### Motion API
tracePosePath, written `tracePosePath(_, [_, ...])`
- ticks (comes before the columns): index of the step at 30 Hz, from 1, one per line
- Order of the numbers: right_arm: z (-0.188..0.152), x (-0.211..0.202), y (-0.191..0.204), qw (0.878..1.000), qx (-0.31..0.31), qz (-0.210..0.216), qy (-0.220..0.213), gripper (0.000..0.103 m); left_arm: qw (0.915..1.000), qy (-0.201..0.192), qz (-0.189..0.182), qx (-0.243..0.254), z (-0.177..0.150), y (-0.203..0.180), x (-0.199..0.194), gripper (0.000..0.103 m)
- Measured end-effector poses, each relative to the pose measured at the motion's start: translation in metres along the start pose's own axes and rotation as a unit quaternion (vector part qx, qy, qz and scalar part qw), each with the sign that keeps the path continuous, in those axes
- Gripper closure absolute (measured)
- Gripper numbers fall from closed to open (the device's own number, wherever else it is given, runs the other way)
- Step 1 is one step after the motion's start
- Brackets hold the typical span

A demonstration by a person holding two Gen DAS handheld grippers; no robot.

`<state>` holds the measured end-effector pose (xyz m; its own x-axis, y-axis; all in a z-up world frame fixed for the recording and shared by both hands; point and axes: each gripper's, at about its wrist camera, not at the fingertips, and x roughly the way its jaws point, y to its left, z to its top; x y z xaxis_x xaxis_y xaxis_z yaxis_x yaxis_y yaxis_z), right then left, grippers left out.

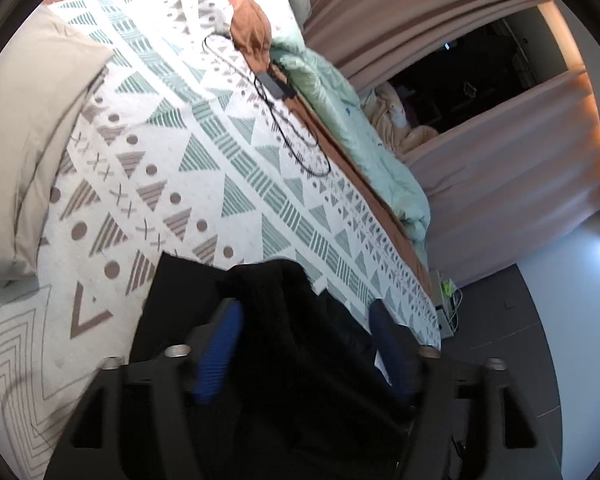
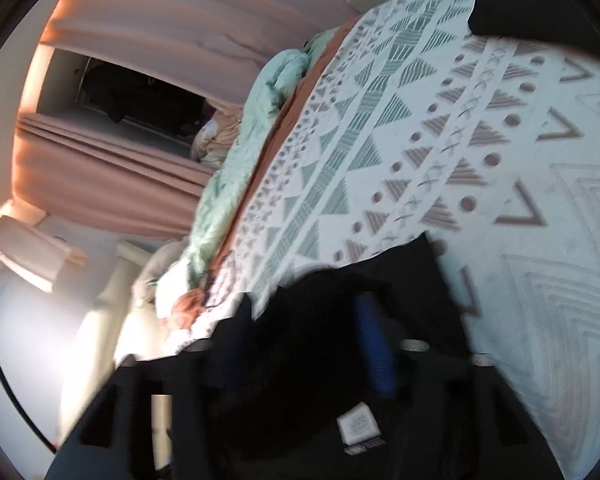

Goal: Fold large clothes

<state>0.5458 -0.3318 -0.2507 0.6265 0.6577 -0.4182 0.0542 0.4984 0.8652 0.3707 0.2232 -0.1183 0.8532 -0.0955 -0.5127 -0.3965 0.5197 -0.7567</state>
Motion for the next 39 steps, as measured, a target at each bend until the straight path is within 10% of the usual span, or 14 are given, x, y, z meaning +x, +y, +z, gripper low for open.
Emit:
tracePosePath(17, [-0.029,-0.036,-0.025,0.991,-0.090,-0.091,0.049,0.039,0.9944,0.022,0.088,0.055,-0.028,0.049,-0.043,0.019])
tracePosePath(26, [-0.065,-0.040,-0.044,0.982,-0.121,-0.121,0.085,0.039,0.9862,0.075,0.126,0.078,-0.071,0.087,-0.034,0.044])
tracePosePath(28, [-0.069,-0.040,-0.052,0.980,-0.117,-0.136,0.085,0.045,0.9847,0.088,0.130,0.075,-0.076,0.094,-0.030,0.058])
tracePosePath(33, [-0.065,-0.047,-0.057,0.982,-0.115,-0.134,0.066,0.095,0.9841,0.090,0.125,0.088,-0.078,0.091,-0.030,0.085])
tracePosePath(39, [-0.061,-0.050,-0.037,0.981,-0.146,-0.119,0.048,0.098,0.9847,0.075,0.125,0.096,-0.072,0.080,-0.028,0.099])
